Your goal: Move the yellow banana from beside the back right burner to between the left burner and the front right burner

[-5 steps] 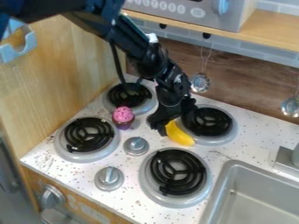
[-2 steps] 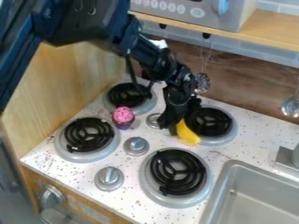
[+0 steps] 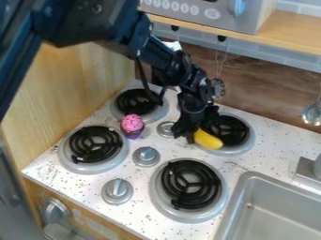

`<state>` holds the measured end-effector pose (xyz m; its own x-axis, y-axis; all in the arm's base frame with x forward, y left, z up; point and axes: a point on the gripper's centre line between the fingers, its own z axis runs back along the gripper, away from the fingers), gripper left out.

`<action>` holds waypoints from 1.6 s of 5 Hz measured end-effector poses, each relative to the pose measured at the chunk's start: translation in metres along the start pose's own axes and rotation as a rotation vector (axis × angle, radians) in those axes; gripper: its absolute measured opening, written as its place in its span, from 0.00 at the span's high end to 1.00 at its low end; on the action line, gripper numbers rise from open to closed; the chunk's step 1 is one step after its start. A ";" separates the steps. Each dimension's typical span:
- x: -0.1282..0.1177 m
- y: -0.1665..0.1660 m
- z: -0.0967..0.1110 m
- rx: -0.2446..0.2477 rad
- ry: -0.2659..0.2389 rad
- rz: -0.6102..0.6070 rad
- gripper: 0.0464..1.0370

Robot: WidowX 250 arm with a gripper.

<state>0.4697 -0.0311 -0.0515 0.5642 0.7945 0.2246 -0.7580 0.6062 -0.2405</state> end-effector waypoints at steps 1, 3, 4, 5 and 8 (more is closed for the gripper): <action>-0.006 0.008 0.007 0.004 0.016 -0.025 0.50; -0.013 0.042 0.054 0.020 0.010 0.004 0.50; -0.006 0.072 0.068 0.069 -0.017 0.056 0.50; -0.007 0.106 0.070 0.131 -0.037 0.094 0.50; -0.005 0.150 0.056 0.253 -0.129 0.242 0.50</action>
<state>0.3349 0.0544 -0.0359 0.3246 0.8933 0.3108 -0.9305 0.3605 -0.0644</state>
